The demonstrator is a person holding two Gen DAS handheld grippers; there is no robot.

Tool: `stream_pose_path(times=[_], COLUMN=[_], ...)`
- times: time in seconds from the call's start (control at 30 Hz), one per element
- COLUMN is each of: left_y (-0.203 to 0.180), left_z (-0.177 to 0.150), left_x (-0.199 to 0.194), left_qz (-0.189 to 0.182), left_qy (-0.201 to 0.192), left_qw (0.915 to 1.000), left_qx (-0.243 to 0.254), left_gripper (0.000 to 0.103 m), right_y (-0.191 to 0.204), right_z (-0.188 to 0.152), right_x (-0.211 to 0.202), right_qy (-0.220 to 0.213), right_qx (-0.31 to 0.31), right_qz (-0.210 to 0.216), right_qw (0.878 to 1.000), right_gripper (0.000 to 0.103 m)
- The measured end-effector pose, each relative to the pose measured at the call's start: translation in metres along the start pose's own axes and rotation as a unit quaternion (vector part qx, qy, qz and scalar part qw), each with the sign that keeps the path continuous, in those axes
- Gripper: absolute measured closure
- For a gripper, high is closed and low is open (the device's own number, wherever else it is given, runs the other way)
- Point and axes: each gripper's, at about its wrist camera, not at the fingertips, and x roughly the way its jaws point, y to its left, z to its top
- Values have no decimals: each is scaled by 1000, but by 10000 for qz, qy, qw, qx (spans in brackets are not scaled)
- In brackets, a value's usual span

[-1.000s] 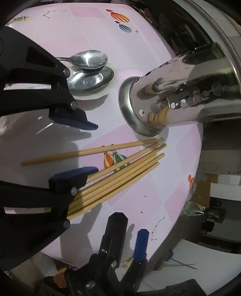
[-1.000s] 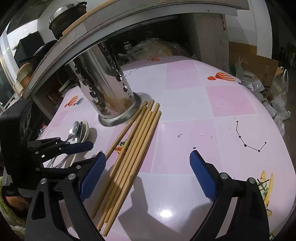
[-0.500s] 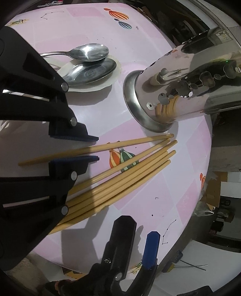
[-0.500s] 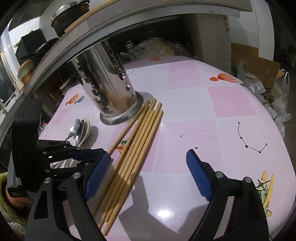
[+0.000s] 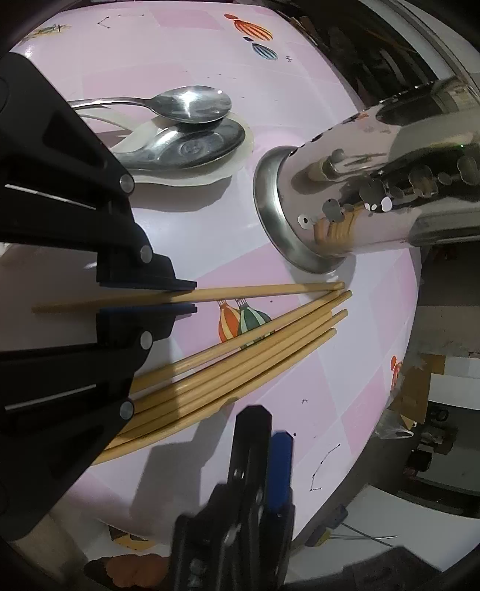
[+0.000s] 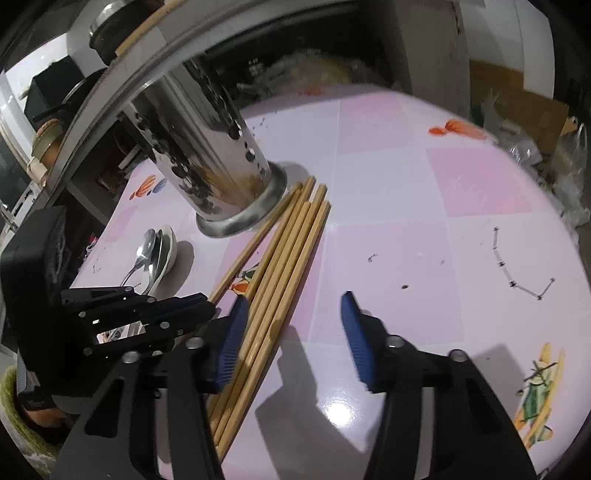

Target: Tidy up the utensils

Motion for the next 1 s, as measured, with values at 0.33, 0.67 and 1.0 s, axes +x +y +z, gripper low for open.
stream_pose_path(times=[0.33, 0.67, 1.0], left_y=[6, 8, 8], left_z=[-2, -5, -5], left_x=[-3, -5, -5], left_qz=[-110, -122, -126], left_qy=[-59, -94, -95], left_qw=[9999, 9998, 9998], left_qx=[-99, -138, -149], left_gripper=[97, 97, 97], right_y=[5, 17, 0], right_z=[6, 9, 7], right_x=[21, 26, 16], right_qy=[434, 574, 595], right_qx=[-62, -484, -525], right_qz=[-131, -574, -758], right_qw=[9990, 9955, 9940], right_gripper=[75, 88, 89])
